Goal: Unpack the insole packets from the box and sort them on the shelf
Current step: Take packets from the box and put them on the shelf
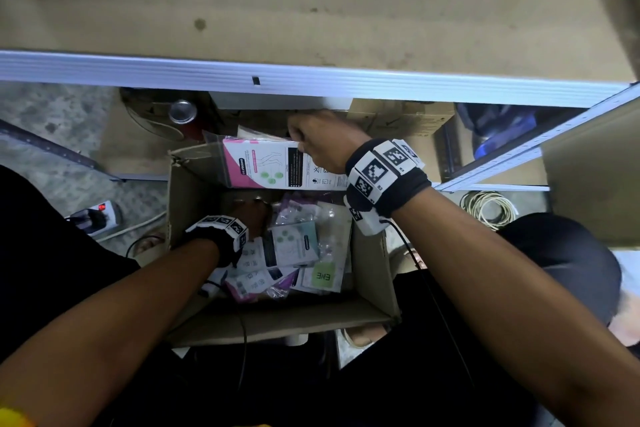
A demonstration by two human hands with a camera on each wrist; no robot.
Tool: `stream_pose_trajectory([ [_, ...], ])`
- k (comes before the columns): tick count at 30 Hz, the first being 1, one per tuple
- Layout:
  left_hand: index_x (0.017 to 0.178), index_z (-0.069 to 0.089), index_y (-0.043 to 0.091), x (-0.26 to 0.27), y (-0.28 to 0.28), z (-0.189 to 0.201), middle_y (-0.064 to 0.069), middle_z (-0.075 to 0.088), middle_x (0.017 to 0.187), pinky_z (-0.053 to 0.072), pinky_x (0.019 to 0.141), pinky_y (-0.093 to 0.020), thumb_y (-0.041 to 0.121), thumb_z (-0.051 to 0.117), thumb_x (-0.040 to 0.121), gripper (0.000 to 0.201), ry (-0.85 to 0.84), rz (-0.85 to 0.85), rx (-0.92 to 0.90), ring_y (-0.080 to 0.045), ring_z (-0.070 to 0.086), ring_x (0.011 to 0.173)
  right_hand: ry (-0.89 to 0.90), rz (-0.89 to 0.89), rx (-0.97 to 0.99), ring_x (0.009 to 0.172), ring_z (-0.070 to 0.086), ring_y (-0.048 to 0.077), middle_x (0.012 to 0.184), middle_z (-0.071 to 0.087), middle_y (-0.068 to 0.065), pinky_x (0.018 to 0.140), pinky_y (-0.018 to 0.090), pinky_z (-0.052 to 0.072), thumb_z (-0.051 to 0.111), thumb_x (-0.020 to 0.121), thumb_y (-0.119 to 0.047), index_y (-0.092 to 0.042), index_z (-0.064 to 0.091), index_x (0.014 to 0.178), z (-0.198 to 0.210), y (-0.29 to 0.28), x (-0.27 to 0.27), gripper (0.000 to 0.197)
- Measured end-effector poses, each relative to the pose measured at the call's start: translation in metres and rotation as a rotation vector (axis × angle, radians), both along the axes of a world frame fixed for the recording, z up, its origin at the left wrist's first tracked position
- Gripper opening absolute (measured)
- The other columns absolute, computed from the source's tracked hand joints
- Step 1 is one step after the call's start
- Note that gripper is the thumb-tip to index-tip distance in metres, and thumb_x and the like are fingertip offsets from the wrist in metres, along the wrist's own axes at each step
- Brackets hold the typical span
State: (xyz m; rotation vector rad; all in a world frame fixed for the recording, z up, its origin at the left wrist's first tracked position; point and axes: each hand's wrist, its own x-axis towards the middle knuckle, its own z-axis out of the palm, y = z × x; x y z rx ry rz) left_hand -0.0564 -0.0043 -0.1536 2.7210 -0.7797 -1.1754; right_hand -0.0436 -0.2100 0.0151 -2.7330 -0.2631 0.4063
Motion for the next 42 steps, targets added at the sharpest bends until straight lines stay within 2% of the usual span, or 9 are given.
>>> stream_pose_trajectory([
  [5,0.118,0.063,0.004,-0.01,0.001,0.019,-0.015,0.066,0.117,0.052,0.088,-0.032,0.007,0.066,0.087,0.031,-0.031,-0.042,-0.013,-0.03,0.065,0.106,0.032,-0.009,-0.044,0.073,0.05,0.017,0.083,0.053,-0.004,0.052,0.026,0.032,0.054,0.089,-0.005,-0.019,0.052,0.085,-0.002,0.0,-0.005,0.015],
  [9,0.096,0.073,0.01,-0.019,-0.004,0.041,-0.006,0.076,0.099,0.05,0.078,-0.024,0.001,0.068,0.082,0.018,-0.021,-0.061,-0.083,-0.02,0.07,0.096,0.065,-0.024,-0.036,0.078,0.053,0.02,0.088,0.062,0.0,0.062,0.027,0.038,0.052,0.085,-0.001,-0.019,0.054,0.084,0.005,0.0,-0.009,0.018],
  [15,0.09,0.073,0.017,-0.033,-0.004,0.086,0.003,0.076,0.087,0.043,0.065,-0.02,0.005,0.064,0.078,0.019,-0.121,-0.124,-0.205,-0.014,0.07,0.086,0.087,-0.084,0.099,0.053,0.047,0.013,0.072,0.059,0.0,0.047,0.02,0.033,0.043,0.091,-0.003,-0.017,0.054,0.084,0.018,0.002,-0.027,0.02],
  [24,0.08,0.071,0.021,-0.04,0.006,0.16,0.01,0.065,0.08,0.051,0.071,-0.022,0.019,0.079,0.076,0.009,-0.188,-0.149,-0.568,-0.008,0.065,0.075,-0.176,-0.206,0.118,0.087,0.064,0.021,0.098,0.07,0.004,0.079,0.033,0.052,0.063,0.092,-0.013,-0.013,0.062,0.101,0.06,0.001,-0.056,0.009],
  [29,0.081,0.072,0.022,-0.031,0.021,0.214,0.011,0.066,0.078,0.052,0.072,-0.022,0.019,0.082,0.077,0.011,-0.206,-0.103,-0.696,-0.007,0.065,0.077,-0.245,-0.319,0.135,0.079,0.06,0.016,0.092,0.066,-0.002,0.07,0.027,0.049,0.065,0.091,-0.014,-0.018,0.061,0.097,0.093,-0.01,-0.081,0.008],
  [33,0.083,0.072,0.016,-0.017,0.038,0.259,0.007,0.069,0.078,0.048,0.071,-0.015,0.015,0.08,0.08,0.009,-0.189,-0.048,-0.818,0.001,0.06,0.07,-0.276,-0.347,0.146,0.085,0.067,0.024,0.092,0.073,0.006,0.075,0.028,0.051,0.067,0.089,-0.012,-0.011,0.065,0.096,0.123,-0.019,-0.099,0.008],
  [37,0.088,0.07,0.014,-0.001,0.058,0.302,-0.001,0.074,0.084,0.051,0.076,-0.02,0.017,0.078,0.082,0.01,-0.138,0.007,-0.909,-0.009,0.067,0.077,-0.293,-0.396,0.307,0.068,0.062,0.019,0.076,0.069,0.002,0.059,0.016,0.046,0.059,0.087,0.002,-0.011,0.063,0.089,0.157,-0.028,-0.116,0.013],
  [40,0.091,0.068,0.009,0.01,0.071,0.329,-0.016,0.073,0.086,0.047,0.07,-0.028,0.014,0.075,0.084,0.01,-0.076,0.115,-1.028,-0.017,0.062,0.075,-0.293,-0.434,0.465,0.075,0.056,0.02,0.081,0.064,0.011,0.069,0.031,0.044,0.061,0.089,0.005,-0.006,0.059,0.09,0.181,-0.034,-0.125,0.012],
  [42,0.093,0.069,0.009,0.021,0.078,0.342,-0.018,0.074,0.093,0.047,0.072,-0.032,0.014,0.073,0.086,0.01,-0.043,0.205,-1.103,-0.019,0.062,0.08,-0.277,-0.49,0.607,0.076,0.054,0.022,0.079,0.063,0.014,0.067,0.033,0.043,0.062,0.091,0.004,-0.009,0.056,0.085,0.194,-0.034,-0.127,0.015],
])
